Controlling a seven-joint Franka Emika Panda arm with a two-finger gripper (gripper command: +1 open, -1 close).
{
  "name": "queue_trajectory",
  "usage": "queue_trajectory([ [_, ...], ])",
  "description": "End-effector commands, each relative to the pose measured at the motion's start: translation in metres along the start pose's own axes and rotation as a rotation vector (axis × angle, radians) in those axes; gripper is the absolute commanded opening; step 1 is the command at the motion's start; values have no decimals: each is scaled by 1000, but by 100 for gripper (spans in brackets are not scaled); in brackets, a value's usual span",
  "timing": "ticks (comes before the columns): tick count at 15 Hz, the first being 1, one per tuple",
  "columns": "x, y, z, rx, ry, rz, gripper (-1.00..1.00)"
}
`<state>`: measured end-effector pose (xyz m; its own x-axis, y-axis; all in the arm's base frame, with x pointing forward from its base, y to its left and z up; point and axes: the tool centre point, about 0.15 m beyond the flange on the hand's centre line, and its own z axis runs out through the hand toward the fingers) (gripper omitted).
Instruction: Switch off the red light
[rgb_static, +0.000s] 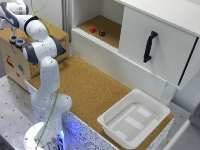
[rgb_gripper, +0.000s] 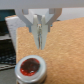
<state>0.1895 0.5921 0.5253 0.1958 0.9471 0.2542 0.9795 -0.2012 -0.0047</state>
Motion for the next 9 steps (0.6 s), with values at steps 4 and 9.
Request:
queue_trajectory([
  [4,-5,58,-13,-109,-33,109,100],
  [9,-30,104,-5,-177,-63,176,100],
])
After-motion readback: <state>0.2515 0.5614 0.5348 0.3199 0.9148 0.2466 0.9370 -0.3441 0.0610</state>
